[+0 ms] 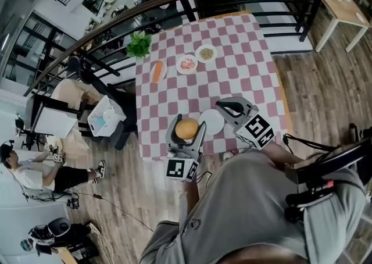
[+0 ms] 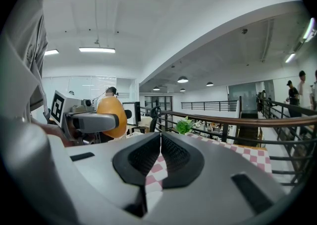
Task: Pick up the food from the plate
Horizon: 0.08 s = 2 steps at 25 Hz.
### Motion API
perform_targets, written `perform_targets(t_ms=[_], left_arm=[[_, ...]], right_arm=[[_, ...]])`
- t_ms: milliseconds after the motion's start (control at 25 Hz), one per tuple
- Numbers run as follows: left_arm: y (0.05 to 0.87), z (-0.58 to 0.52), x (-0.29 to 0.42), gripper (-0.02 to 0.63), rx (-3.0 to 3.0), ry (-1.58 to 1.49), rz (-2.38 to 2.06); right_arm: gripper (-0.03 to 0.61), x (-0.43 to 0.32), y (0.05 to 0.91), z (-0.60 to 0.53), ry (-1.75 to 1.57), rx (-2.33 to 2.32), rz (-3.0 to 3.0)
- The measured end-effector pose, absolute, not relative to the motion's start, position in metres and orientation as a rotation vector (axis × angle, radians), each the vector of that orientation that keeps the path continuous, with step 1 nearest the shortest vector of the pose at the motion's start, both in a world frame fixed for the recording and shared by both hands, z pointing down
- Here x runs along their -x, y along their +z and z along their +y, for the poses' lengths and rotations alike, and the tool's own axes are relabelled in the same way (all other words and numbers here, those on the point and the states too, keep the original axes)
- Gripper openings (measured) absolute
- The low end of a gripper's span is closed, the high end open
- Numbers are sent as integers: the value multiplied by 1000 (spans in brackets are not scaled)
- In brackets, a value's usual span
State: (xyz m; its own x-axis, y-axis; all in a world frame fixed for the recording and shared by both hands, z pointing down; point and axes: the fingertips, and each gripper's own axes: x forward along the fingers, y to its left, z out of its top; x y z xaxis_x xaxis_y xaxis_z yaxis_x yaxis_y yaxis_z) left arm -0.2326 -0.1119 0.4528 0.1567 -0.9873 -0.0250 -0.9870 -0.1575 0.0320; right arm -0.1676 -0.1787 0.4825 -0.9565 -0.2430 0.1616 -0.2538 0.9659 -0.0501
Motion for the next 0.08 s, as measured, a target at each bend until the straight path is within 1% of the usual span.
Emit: perform_targets(t_ms=[80], left_arm=[[454, -111, 231, 345, -2376, -63, -2037]], right_arm=[[17, 168, 484, -178, 105, -366, -2958]])
